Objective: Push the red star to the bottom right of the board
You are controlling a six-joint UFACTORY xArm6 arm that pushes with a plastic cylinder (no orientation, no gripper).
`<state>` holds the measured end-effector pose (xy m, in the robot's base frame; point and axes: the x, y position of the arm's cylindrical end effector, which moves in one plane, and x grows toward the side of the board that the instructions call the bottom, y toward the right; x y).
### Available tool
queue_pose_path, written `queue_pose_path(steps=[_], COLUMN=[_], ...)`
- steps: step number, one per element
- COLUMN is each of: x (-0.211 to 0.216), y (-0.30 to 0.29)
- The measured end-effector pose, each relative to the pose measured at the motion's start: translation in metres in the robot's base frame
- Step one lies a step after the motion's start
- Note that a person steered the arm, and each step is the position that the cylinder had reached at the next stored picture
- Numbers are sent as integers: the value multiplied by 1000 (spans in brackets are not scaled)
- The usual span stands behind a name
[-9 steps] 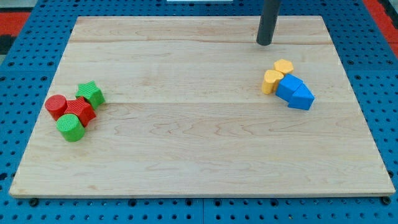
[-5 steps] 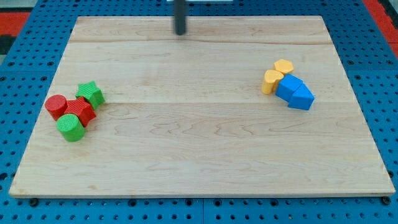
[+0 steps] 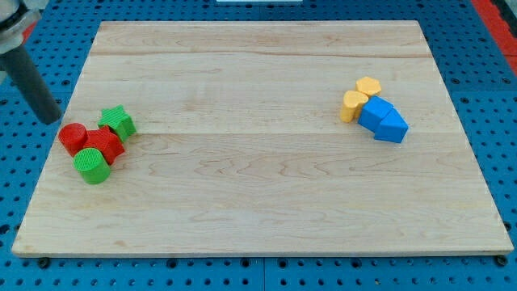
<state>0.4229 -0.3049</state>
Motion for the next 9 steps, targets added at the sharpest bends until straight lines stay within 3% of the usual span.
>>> queue_pose_path(steps=[1, 2, 3, 5, 7, 9], x=[2, 54, 63, 43, 53, 29], y=[0, 1, 12, 0, 65, 50])
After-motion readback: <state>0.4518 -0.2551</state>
